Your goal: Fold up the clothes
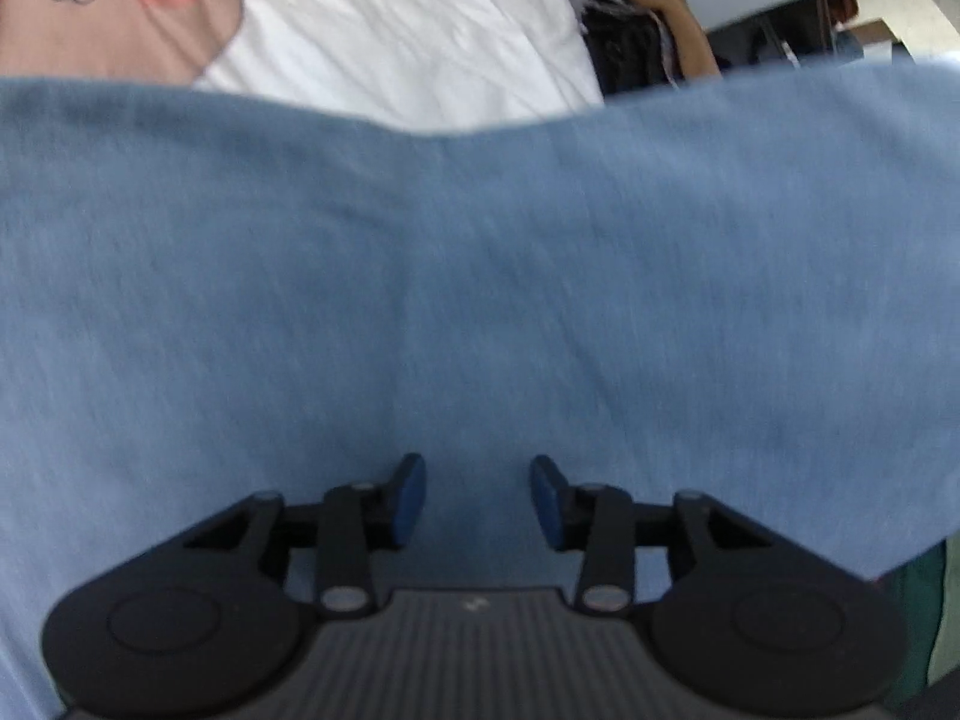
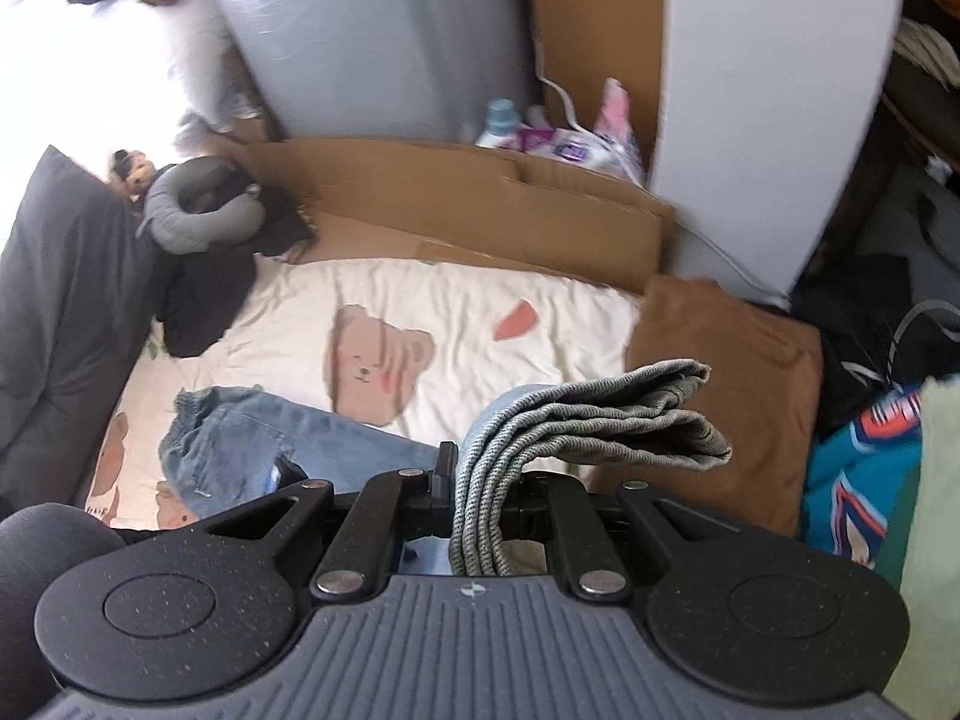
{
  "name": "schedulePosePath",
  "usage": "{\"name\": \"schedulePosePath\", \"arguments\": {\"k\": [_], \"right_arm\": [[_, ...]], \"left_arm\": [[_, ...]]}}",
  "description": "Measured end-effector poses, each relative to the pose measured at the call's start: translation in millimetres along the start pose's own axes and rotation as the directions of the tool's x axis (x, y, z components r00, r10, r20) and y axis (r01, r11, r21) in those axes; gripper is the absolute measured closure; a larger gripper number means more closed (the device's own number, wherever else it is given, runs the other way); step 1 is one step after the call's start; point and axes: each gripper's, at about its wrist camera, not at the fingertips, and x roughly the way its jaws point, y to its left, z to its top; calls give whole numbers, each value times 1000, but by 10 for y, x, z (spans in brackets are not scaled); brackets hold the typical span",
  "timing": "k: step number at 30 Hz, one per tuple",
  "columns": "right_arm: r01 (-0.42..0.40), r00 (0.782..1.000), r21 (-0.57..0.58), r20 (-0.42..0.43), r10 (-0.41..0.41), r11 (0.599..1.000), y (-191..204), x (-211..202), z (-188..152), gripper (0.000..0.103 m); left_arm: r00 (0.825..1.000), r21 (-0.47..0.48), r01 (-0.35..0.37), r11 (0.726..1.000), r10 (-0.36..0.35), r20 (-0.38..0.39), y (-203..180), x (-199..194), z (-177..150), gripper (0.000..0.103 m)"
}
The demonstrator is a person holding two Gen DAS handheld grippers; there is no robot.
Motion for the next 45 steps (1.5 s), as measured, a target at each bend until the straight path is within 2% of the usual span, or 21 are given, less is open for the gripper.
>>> {"name": "schedulePosePath", "arguments": {"k": [5, 10, 13, 15, 17, 19, 21, 23, 25, 30, 34, 37, 40, 42, 45], "right_arm": [[-21, 1000, -57, -9, 20, 998, 304, -22, 143, 94], [-48, 999, -105, -26, 46, 993, 607, -18, 268, 94], [-66, 997, -128, -53, 60, 990, 758, 54, 338, 94], [-76, 995, -142, -76, 66, 987, 853, 126, 366, 94], [-83, 993, -160, -100, 67, 984, 962, 211, 391, 94], [-94, 990, -169, -119, 74, 981, 1070, 288, 422, 94], [-108, 987, -176, -138, 84, 978, 1180, 358, 457, 94], [-124, 983, -193, -155, 95, 973, 1306, 408, 493, 94], [-137, 980, -216, -168, 102, 967, 1448, 457, 524, 94], [-159, 973, -235, -204, 111, 959, 1714, 587, 635, 94], [-151, 969, -268, -231, 89, 952, 1929, 737, 692, 94], [-162, 959, -299, -272, 79, 940, 2091, 894, 682, 94], [-173, 951, -322, -300, 73, 931, 2254, 1039, 684, 94], [-177, 948, -335, -312, 68, 925, 2350, 1134, 687, 94], [-187, 941, -346, -331, 66, 919, 2491, 1287, 675, 94]], "left_arm": [[997, 13, 44, 999, -43, -70, -46, 4, -192, 60], [999, -26, 46, 999, -46, -21, 82, -236, -303, 58], [1000, -23, 4, 1000, -4, 11, 196, -463, -335, 50], [999, -42, 1, 999, 0, 42, 306, -647, -363, 45], [997, -56, -8, 998, 13, 78, 408, -851, -410, 35], [993, -67, -25, 997, 33, 116, 497, -1081, -462, 22], [987, -89, -54, 995, 66, 144, 538, -1281, -437, 18], [982, -113, -51, 992, 71, 178, 600, -1479, -511, 9], [973, -152, -59, 987, 90, 211, 674, -1672, -609, 4], [955, -226, -69, 972, 130, 266, 838, -1988, -783, 4], [942, -233, -47, 971, 120, 313, 873, -2135, -926, 2], [941, -271, -53, 961, 139, 308, 925, -2152, -999, 2], [939, -257, -45, 965, 129, 319, 932, -2242, -1051, 2], [935, -246, -66, 967, 146, 324, 939, -2271, -1061, 2], [928, -272, -66, 960, 159, 337, 1022, -2309, -1115, 2]]}}
